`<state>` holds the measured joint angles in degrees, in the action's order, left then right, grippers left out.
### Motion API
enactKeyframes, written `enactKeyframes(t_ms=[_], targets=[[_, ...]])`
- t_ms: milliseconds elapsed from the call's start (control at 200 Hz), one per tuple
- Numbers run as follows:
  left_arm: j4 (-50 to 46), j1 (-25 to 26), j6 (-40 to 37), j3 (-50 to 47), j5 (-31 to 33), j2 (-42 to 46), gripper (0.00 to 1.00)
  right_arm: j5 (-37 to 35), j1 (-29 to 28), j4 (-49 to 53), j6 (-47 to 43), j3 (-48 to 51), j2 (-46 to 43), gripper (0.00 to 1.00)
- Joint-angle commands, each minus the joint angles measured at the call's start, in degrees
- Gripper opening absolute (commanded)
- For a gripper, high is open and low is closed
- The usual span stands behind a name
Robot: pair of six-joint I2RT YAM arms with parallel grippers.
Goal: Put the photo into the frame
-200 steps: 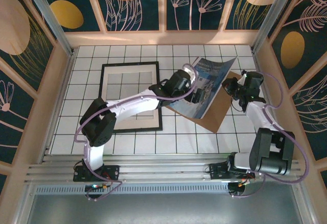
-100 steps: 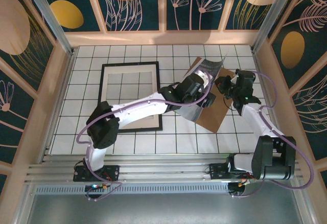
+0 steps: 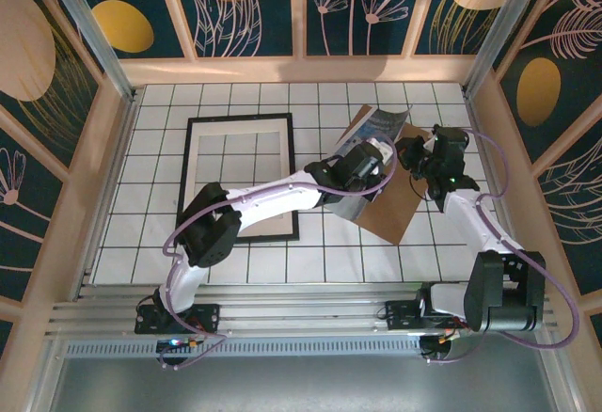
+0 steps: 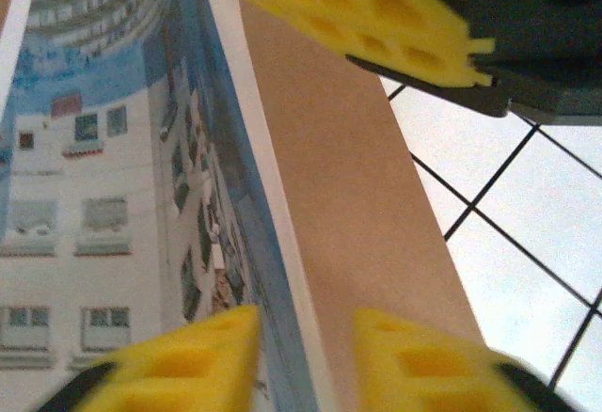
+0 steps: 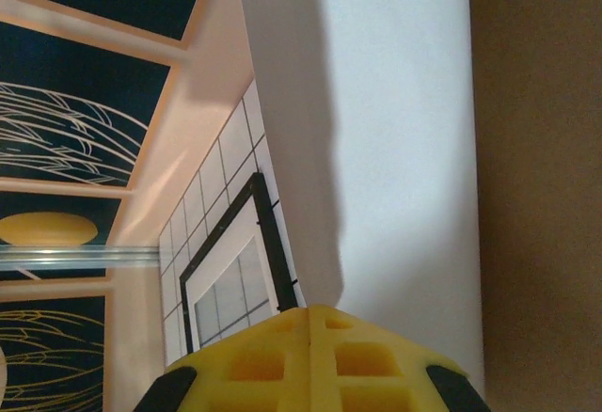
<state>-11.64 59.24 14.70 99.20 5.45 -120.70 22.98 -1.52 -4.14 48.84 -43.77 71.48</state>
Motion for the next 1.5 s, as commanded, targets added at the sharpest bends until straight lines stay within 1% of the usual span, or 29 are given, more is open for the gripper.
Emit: enactKeyframes(t_ms=[0,115,200,225,240,275,285,305,325,445,545,580,645,741,821,876,936,1041,1171,1251,1316,1396,1491], targets=[[-0.1,-0.1,-0.5,1.9,1.5,-1.2,0.22,-0.6,-0.8,-1.2,0.4,-1.8,-1.6,0.00],[0.1,0.0,-0.5,1.7,2.7,-0.4,0.11,-0.8,-0.8,-0.7,-0.1,-2.5,-1.7,0.00],[0.4,-0.1,-0.6,1.5,4.1,0.6,0.00,-0.7,-0.7,0.0,-1.1,-4.2,-1.9,0.00],[0.3,0.0,-0.8,1.5,4.7,1.0,0.00,-0.5,-0.6,0.3,-1.5,-4.9,-2.0,0.00],[0.2,0.0,-0.9,1.5,5.1,1.3,0.00,-0.5,-0.5,0.6,-1.7,-5.3,-2.2,0.03],[0.2,-0.1,-1.1,1.4,6.0,2.1,0.00,-0.4,0.0,1.5,-2.3,-6.4,-2.6,0.16],[0.2,-0.1,-1.1,1.3,6.1,2.3,0.00,-0.4,0.1,1.7,-2.4,-6.7,-2.7,0.18],[0.3,-0.1,-1.2,1.1,6.5,2.8,0.00,-0.3,0.5,2.2,-2.8,-7.5,-3.1,0.27],[0.3,-0.1,-1.4,1.0,6.9,3.4,0.00,-0.1,1.0,2.7,-3.3,-8.2,-3.5,0.32],[0.7,-0.4,-1.9,-0.2,7.9,7.2,0.00,0.4,3.9,5.5,-5.2,-13.3,-6.3,0.54],[1.0,-1.3,-1.4,-1.2,5.7,10.5,0.00,0.9,6.0,8.3,-7.1,-19.1,-8.6,0.71],[1.0,-1.8,-1.1,-1.5,4.3,11.7,0.00,0.6,6.5,9.5,-8.0,-21.4,-9.3,0.74],[1.0,-2.8,-0.3,-2.1,1.5,14.1,0.00,-0.6,7.1,11.9,-10.1,-25.7,-10.3,0.76],[1.3,-5.4,1.9,-3.8,-3.6,18.3,0.00,-3.3,7.1,15.3,-13.4,-30.9,-11.2,0.77],[2.2,-8.3,4.5,-6.6,-8.8,22.1,0.00,-4.7,7.1,16.8,-15.3,-32.4,-11.7,0.77],[3.2,-10.7,6.7,-9.4,-12.6,26.7,0.00,-5.1,7.1,17.0,-16.1,-32.2,-11.9,0.77],[4.9,-14.1,10.7,-12.9,-17.5,30.5,0.00,-5.3,7.1,17.0,-16.6,-31.3,-11.9,0.77],[8.4,-21.8,19.2,-20.2,-26.9,36.8,0.00,-5.1,7.1,16.2,-16.8,-29.2,-11.1,0.77],[13.0,-31.1,28.9,-33.4,-34.3,42.4,0.00,-3.4,7.1,14.2,-15.8,-26.2,-9.1,0.77],[15.8,-36.0,33.3,-41.2,-37.4,44.2,0.00,-2.2,6.9,12.4,-15.0,-24.1,-7.6,0.77],[17.1,-39.2,34.8,-46.6,-39.4,44.7,0.00,-1.2,6.5,10.4,-14.4,-22.1,-6.4,0.77],[17.3,-42.2,34.3,-51.1,-39.8,44.6,0.00,0.0,6.0,8.4,-13.5,-20.2,-4.5,0.77],[15.1,-44.5,30.8,-54.1,-37.3,43.9,0.00,0.6,5.2,7.6,-13.4,-19.2,-2.3,0.76]])
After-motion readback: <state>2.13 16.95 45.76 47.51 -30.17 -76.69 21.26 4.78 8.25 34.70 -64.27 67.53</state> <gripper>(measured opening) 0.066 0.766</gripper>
